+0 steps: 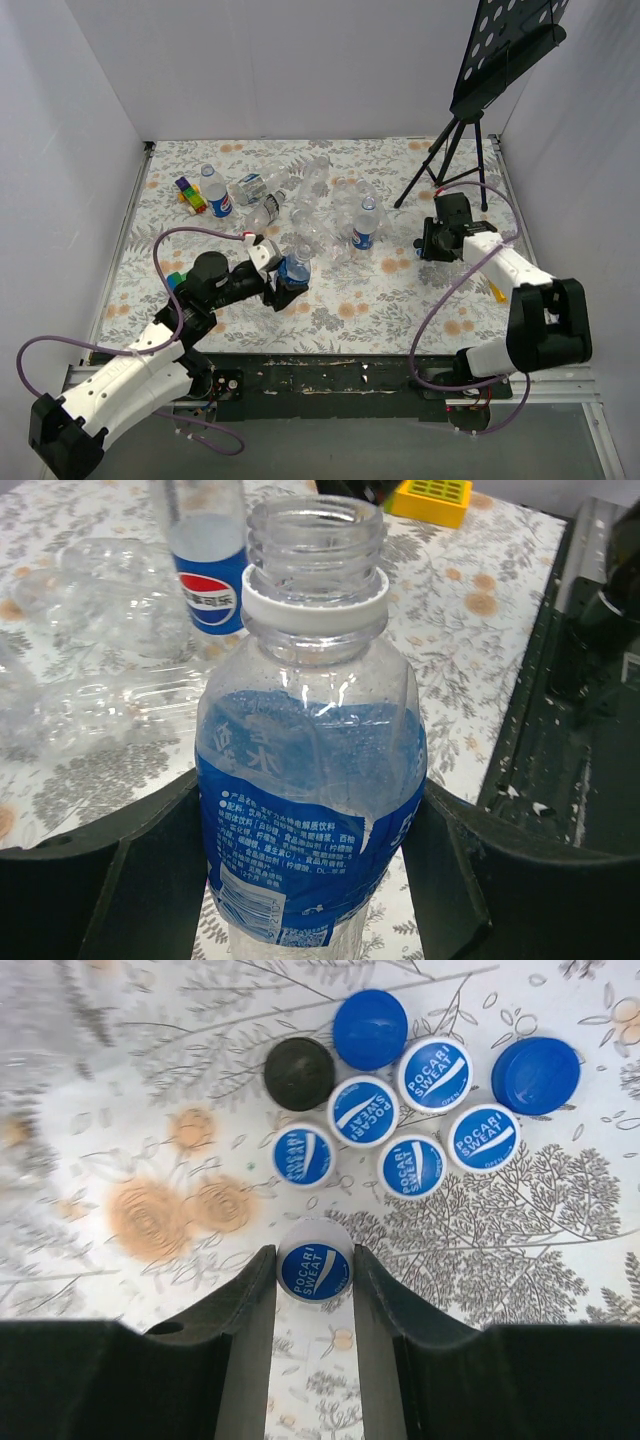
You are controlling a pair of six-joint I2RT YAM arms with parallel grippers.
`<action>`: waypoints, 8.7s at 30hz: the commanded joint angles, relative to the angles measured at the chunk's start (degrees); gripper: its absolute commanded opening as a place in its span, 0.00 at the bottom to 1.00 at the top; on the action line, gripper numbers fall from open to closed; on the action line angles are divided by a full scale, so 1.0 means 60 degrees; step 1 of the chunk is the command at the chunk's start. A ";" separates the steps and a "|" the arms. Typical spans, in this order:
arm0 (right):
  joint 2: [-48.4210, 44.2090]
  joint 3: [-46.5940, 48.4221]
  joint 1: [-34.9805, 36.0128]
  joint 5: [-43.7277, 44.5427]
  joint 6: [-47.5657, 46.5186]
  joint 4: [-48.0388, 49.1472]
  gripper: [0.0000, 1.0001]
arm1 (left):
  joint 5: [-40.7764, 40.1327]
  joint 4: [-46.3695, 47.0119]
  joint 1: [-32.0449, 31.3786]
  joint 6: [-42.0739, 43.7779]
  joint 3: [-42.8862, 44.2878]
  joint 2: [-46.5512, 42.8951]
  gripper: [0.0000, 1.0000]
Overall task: Screw on the bottle caps
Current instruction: Screw the bottle cap onto the plastic bottle.
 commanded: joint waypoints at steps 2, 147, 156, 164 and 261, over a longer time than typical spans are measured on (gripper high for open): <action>-0.1943 0.0575 0.0184 -0.0898 -0.0309 -0.0625 0.20 | 0.1895 0.0060 0.0016 0.0490 0.0312 0.0362 0.00; -0.3572 0.3507 0.5590 -0.8984 -0.7662 -0.0877 0.76 | 0.3011 0.0968 -0.0658 0.1194 0.0385 0.1607 0.00; -0.3558 0.2891 0.5385 -0.9718 -0.7810 -0.0071 0.70 | 0.3202 0.1217 -0.0658 0.1048 0.0312 0.1666 0.00; -0.3382 0.2715 0.5326 -0.9937 -0.7751 0.0238 0.63 | 0.3421 0.1364 -0.0643 0.0931 0.0268 0.1681 0.00; -0.2796 0.3755 0.6601 -0.7653 -0.8352 -0.2150 0.37 | 0.4330 0.1013 -0.0672 0.1062 0.0517 0.2194 0.00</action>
